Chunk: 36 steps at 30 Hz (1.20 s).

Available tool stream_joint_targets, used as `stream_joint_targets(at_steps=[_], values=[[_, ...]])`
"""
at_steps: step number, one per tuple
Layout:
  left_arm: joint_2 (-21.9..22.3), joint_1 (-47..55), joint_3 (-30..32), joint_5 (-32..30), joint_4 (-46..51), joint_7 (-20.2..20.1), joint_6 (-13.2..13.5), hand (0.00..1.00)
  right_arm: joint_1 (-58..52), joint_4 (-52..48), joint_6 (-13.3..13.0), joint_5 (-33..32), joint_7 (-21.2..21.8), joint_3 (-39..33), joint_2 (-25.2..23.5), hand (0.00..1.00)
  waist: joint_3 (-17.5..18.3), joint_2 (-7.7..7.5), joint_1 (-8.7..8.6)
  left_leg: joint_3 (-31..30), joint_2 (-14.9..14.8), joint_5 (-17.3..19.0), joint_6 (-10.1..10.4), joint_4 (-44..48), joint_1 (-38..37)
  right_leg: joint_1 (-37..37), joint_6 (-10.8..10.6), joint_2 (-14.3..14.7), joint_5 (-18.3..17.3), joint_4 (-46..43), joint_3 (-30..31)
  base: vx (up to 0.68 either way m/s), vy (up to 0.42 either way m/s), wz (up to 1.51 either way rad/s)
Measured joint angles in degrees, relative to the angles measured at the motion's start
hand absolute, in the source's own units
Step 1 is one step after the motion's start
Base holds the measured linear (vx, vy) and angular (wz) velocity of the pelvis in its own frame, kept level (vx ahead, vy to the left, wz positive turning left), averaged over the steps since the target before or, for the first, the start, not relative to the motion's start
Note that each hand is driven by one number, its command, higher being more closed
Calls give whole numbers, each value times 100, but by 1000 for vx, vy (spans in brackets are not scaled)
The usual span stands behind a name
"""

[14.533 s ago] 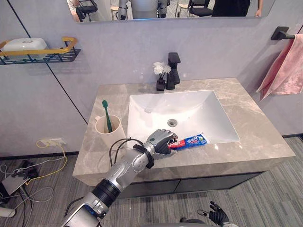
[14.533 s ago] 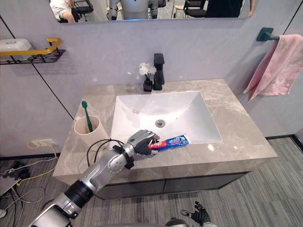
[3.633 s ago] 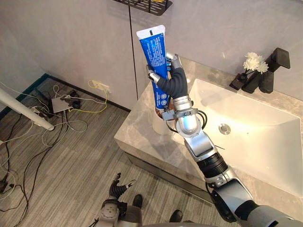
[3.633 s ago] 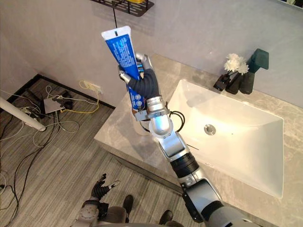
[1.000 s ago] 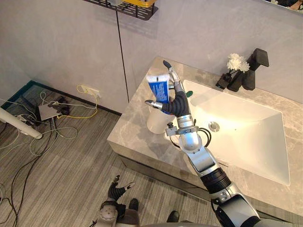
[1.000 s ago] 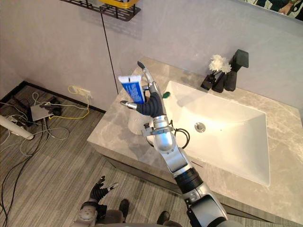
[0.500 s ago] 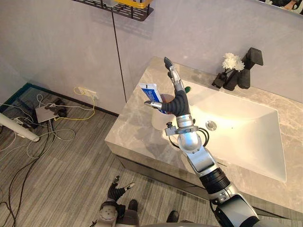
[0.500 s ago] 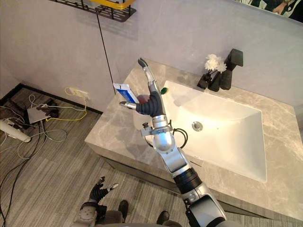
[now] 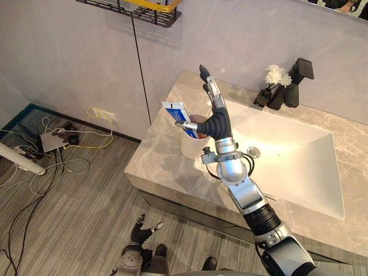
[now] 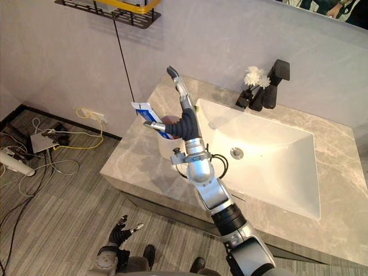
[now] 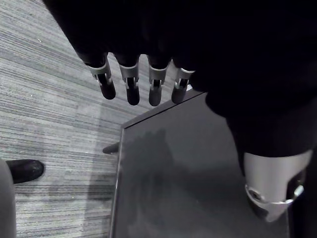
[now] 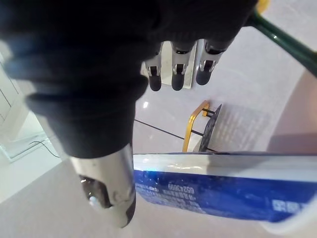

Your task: Organize washtable

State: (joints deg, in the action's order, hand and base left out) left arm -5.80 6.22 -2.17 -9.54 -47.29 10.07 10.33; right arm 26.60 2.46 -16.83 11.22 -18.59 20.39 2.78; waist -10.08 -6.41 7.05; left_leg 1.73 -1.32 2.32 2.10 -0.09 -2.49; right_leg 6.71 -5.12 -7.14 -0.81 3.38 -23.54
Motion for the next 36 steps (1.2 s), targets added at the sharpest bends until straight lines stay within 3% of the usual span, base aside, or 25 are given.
stream_joint_targets(at_steps=[11,21,28,36], values=[[-1,0,0,2,2,-10,-3,0,174,-210,-5,-160,184,-1,156,0,2,4,-5,4,-3,0,0,0,-2,8,6,8,4,18,0,0,0,0],[-3,1,0,50,4,-135,-6,0,344,-695,-34,-687,622,10,583,0,4,4,-13,34,-5,0,0,0,-19,9,18,9,14,19,11,0,0,0],[-6,29,0,50,1,-194,-6,0,575,-1269,-82,-838,670,-45,992,0,56,6,-39,111,-13,0,0,-3,-25,4,34,21,80,83,69,0,0,-5],[8,171,77,51,-12,-245,-5,0,574,-2246,-318,-900,741,-928,1552,0,218,28,-239,215,-20,-3,-3,-57,-115,6,30,21,94,67,166,-16,5,-5]])
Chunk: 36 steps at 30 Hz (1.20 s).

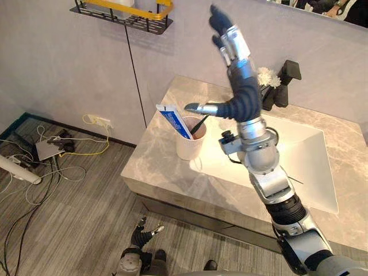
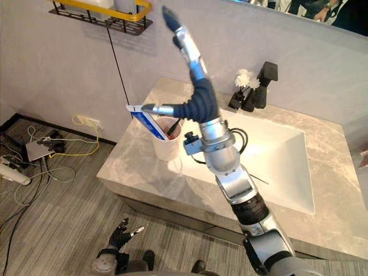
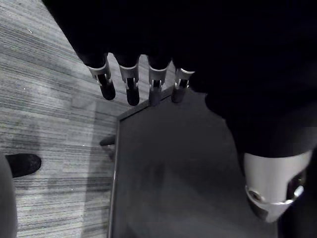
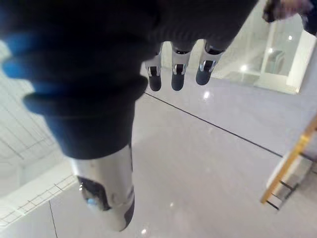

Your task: Organize washtable

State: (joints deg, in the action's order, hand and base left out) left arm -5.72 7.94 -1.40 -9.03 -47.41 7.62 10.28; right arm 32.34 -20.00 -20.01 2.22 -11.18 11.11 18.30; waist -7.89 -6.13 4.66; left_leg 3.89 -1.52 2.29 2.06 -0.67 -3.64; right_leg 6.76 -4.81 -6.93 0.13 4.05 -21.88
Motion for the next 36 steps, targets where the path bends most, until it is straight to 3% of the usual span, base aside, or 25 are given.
stream_joint_targets(at_steps=[7,9,15,18,24,31,36], values=[[101,54,210,-2,-165,-14,-8,0,-329,-792,-323,-3,-121,-1519,511,0,155,24,-228,70,14,-12,-16,-131,-100,-1,-6,-9,-1,-3,42,-5,8,-6],[99,83,215,-4,-165,-15,-9,0,-701,-957,-395,1,-209,-2379,650,0,166,22,-326,76,24,-11,-16,-141,-108,-3,-7,-16,0,-4,43,0,0,0],[137,129,225,-4,-298,-58,-13,0,-1679,-1029,-480,-233,-687,-4486,684,0,283,76,-626,126,30,3,-33,-145,-113,-34,-18,-19,6,-4,103,-10,5,-4],[239,122,314,-4,-374,-144,-16,0,-2193,-1027,-523,-490,-774,-5119,608,0,356,154,-741,217,25,11,-44,-146,-85,-115,-39,-16,19,-1,187,-32,5,-16],[425,100,404,-1,-394,-200,-47,0,-3232,-942,-566,-734,-879,-5548,-144,0,487,223,-895,345,-11,17,-45,-146,-68,-233,-37,18,22,8,307,-26,-5,-12],[488,110,416,57,-398,-258,-54,0,-4144,-17,-254,-748,-892,-5608,-1093,0,501,232,-1003,501,-65,45,-20,-145,-76,-312,-25,62,30,6,475,-10,-9,-13],[588,119,446,194,-398,-258,-103,0,-4961,434,-24,-1236,-876,-5434,-2116,0,494,307,-1014,680,-107,111,-19,-136,-142,-322,-23,90,28,-9,600,9,0,-14]])
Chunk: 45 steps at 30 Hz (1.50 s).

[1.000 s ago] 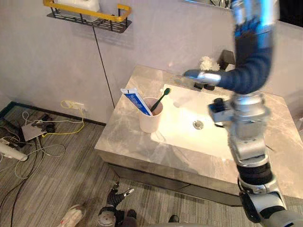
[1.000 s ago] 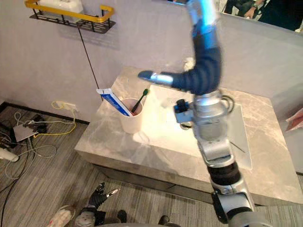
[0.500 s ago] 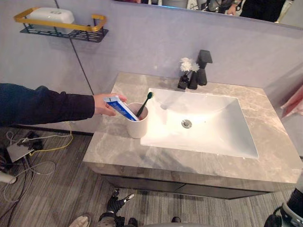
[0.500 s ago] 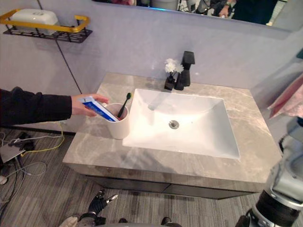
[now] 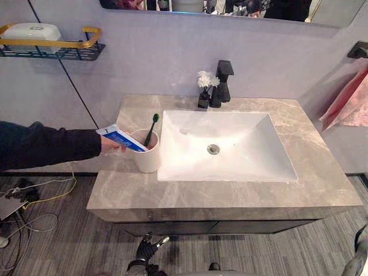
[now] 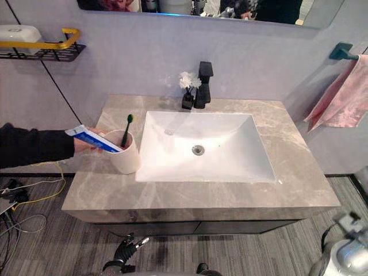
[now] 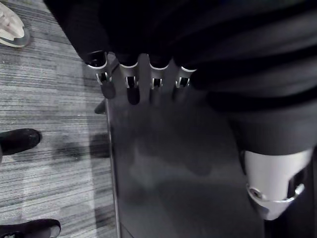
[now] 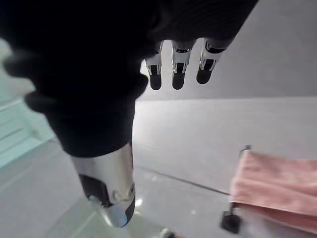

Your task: Organize washtable

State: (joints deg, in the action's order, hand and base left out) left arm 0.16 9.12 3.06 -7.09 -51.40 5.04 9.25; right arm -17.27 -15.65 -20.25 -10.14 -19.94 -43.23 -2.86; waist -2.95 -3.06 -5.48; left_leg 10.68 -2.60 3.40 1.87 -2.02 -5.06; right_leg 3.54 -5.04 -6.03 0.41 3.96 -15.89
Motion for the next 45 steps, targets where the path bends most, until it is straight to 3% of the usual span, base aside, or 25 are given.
stream_joint_targets(at_steps=[7,12,17,21,29,45], values=[[248,78,292,203,33,22,-43,0,-589,1003,325,-356,168,1001,-221,0,-6,174,3,428,-158,285,42,265,-163,-80,57,-6,-283,-504,52,11,-3,-27],[215,87,291,304,67,118,-161,0,-982,2558,643,-407,512,1874,-333,0,-23,258,100,912,-289,321,103,257,-356,-106,67,4,-539,-902,20,40,-28,-5],[179,96,140,304,64,111,-172,0,-995,3805,944,-690,1034,2279,-292,0,-37,316,187,994,-316,340,136,258,-392,-71,77,18,-566,-904,13,5,-7,-1],[115,81,82,307,17,81,-169,0,-994,4347,968,-837,1442,2347,-255,0,-48,299,246,967,-312,334,154,233,-463,11,76,28,-564,-872,-4,-2,-5,1],[-142,85,-144,306,-176,-4,6,0,-821,5550,1080,-817,1742,2410,-159,0,-45,252,316,688,-280,324,182,188,-488,248,52,65,-463,-510,-200,-17,-24,13],[-367,-160,-239,299,-424,39,8,0,111,6628,1150,-561,1654,2797,217,0,-423,140,323,356,-140,313,183,174,-461,648,8,59,-183,103,-480,8,1,9]])
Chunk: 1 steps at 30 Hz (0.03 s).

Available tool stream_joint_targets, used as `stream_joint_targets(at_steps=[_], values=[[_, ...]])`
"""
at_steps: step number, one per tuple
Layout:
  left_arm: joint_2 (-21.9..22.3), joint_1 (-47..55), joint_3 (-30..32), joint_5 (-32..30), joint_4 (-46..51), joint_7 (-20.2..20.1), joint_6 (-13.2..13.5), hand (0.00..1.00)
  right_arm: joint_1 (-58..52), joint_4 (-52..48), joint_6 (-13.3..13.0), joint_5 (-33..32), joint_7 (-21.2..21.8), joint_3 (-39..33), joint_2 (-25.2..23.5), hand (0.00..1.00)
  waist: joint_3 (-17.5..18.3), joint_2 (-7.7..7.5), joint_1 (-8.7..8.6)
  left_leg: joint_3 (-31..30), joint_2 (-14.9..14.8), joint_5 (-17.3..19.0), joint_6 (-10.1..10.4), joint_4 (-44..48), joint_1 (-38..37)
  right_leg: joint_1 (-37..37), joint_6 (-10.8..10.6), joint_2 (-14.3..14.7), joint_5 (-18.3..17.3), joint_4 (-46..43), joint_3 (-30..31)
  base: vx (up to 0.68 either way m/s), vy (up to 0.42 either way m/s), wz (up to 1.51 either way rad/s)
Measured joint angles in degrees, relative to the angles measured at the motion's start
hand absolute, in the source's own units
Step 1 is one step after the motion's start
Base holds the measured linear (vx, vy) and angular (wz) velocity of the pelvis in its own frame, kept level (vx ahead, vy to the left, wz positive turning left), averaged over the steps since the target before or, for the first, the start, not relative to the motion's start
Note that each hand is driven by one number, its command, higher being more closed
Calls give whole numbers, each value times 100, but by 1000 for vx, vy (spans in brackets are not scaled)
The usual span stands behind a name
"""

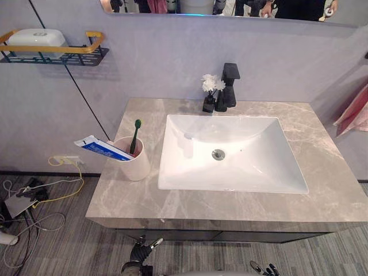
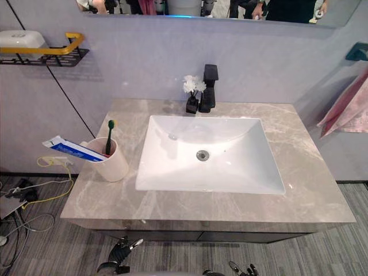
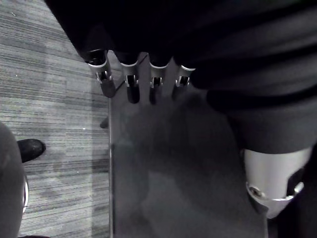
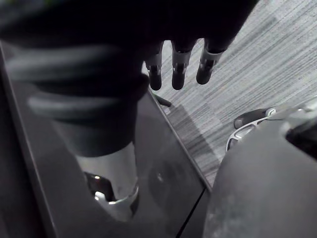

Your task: Organize washtable

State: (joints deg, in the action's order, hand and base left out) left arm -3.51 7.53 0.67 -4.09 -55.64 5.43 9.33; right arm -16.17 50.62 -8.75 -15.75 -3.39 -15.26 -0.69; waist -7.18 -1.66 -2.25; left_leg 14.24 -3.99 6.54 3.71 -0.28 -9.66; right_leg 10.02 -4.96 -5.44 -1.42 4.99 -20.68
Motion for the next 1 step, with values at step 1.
stream_joint_targets(at_steps=[1], values=[[-10,-5,-25,-1,-1,-1,1,0,23,18,1,15,-14,1,0,0,-4,-6,1,0,9,0,0,-1,0,30,-6,-4,17,34,-1,0,0,0]])
